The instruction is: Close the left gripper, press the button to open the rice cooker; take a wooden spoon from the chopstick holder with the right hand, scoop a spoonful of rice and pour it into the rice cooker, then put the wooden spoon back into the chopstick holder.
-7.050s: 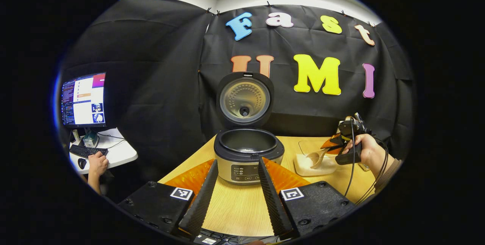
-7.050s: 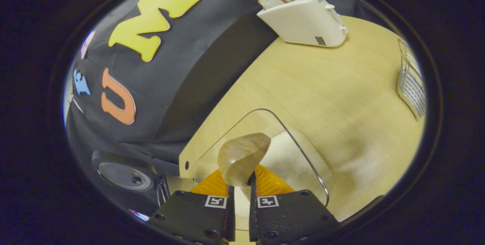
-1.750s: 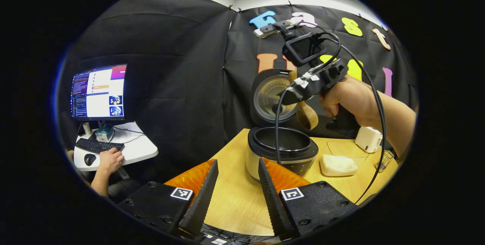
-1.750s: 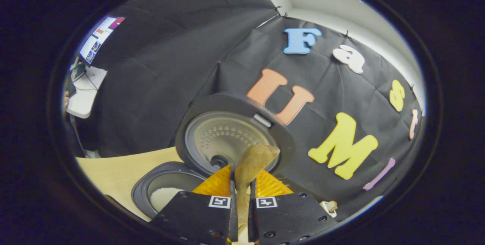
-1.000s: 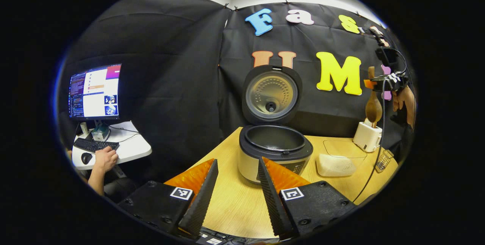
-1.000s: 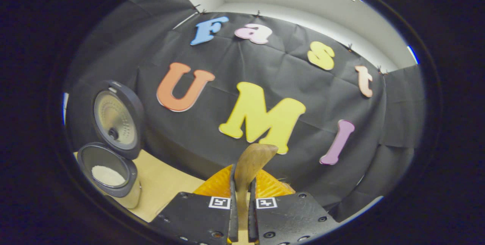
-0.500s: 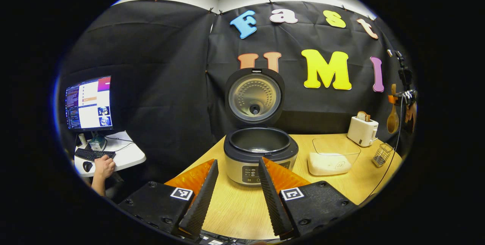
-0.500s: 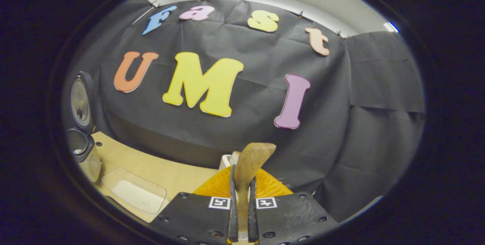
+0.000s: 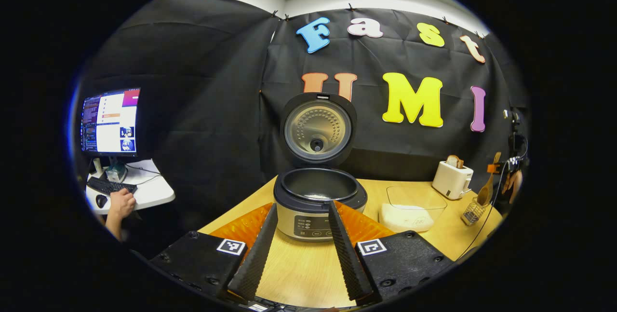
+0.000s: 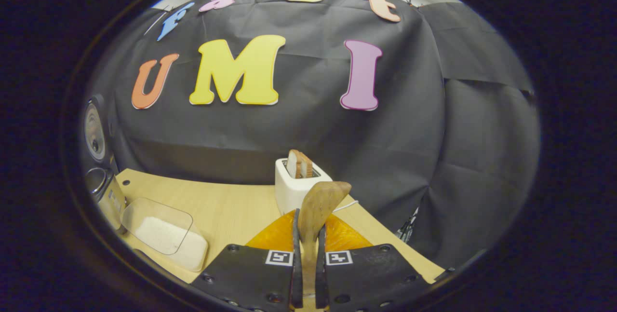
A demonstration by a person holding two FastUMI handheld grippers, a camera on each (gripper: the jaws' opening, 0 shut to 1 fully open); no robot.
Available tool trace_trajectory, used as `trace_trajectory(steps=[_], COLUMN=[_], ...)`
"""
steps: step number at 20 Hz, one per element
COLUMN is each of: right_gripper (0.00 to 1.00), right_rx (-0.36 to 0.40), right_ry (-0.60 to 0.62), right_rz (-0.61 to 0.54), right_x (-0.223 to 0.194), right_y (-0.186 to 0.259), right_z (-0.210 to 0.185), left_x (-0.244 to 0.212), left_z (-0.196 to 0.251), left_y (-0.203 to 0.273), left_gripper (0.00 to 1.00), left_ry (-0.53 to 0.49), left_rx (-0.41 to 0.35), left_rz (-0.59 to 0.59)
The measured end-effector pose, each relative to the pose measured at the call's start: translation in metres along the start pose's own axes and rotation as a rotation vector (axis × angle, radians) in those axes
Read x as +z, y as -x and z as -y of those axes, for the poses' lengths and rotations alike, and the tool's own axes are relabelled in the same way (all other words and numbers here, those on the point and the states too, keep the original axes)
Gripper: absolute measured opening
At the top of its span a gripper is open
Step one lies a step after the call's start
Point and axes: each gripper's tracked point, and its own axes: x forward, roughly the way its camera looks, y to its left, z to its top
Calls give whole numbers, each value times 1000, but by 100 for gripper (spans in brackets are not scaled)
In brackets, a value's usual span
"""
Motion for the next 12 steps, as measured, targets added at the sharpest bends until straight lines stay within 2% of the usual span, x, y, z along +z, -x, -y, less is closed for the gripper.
trace_trajectory(steps=[3, 5, 6, 7, 9, 11, 12], right_gripper=[12, 14, 18, 24, 49, 55, 65], right_rx=[16, 11, 10, 17, 11, 13, 18], right_ry=[-88, -123, -132, -136, -129, -136, -138], right_rz=[-57, -66, -67, -61, -31, -8, 2], right_x=[-11, -12, -10, -9, -3, 1, 1], right_y=[-10, -12, -13, -17, -15, -10, -4], right_z=[14, 27, 31, 34, 43, 49, 50], left_x=[-7, -9, -10, -13, -14, -15, -17], left_z=[13, 12, 11, 11, 12, 7, 6], left_y=[-4, -6, -6, -8, -10, -13, -14], left_gripper=[70, 70, 70, 70, 70, 70, 70], left_ry=[35, 22, 17, 23, 41, 37, 24], left_rx=[-39, -25, -16, -19, -16, 7, 18], left_rz=[-32, -42, -42, -46, -48, -52, -61])
